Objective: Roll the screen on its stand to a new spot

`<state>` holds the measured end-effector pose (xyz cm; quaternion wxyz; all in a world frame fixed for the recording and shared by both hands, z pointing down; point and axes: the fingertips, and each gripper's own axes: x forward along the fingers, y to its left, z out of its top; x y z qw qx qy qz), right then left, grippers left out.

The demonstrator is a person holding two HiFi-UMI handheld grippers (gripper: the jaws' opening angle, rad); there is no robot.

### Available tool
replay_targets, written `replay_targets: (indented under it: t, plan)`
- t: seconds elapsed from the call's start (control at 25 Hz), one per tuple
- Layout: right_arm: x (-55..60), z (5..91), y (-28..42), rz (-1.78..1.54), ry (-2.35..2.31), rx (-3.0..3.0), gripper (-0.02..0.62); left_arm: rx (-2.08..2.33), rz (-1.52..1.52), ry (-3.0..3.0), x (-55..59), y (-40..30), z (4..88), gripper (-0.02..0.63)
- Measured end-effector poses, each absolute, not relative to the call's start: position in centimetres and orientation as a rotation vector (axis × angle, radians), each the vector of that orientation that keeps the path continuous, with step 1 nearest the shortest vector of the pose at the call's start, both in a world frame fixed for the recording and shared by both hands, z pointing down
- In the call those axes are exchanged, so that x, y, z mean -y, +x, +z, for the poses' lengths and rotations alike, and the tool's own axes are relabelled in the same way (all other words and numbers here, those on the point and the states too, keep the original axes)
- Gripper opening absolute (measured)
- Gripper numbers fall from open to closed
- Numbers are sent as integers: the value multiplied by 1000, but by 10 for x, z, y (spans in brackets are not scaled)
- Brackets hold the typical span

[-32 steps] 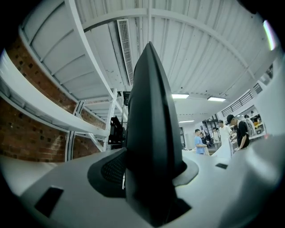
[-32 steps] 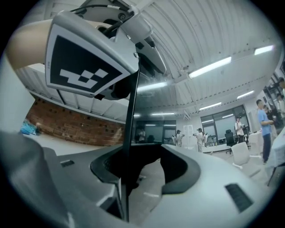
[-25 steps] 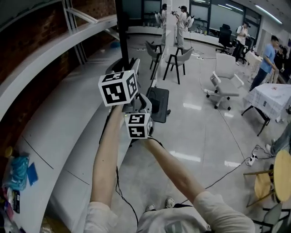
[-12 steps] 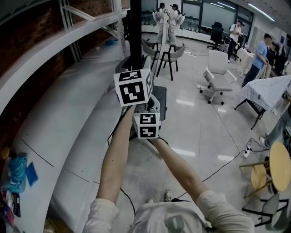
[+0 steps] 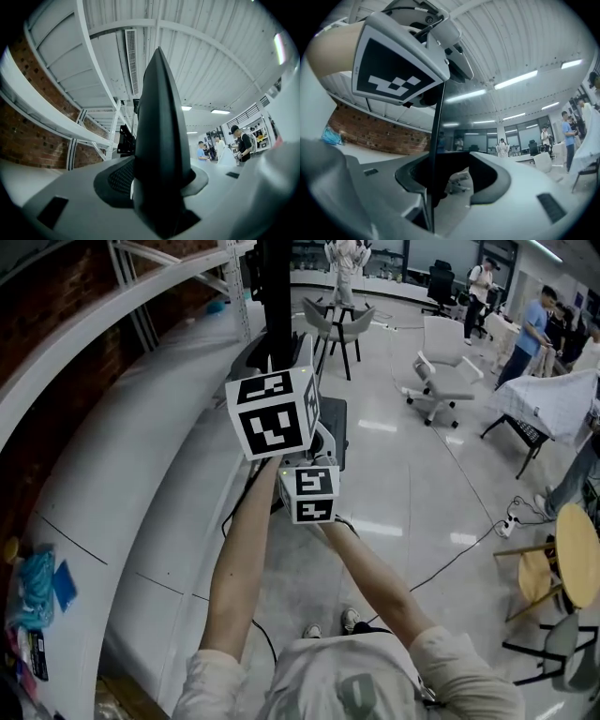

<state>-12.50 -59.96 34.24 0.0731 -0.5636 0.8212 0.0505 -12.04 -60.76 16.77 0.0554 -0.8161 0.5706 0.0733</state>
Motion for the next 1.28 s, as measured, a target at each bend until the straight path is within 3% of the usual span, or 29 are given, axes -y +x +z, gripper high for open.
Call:
replay_targets:
  t: [0.6,1.28]
  plan:
    - [518,341,-122,128,-1746,-2439,227,-1668,248,-2516,527,-114,167,222]
    - [381,340,-69,108,-1642,-2514,227,-1759,255,-2432,390,-63,164,224]
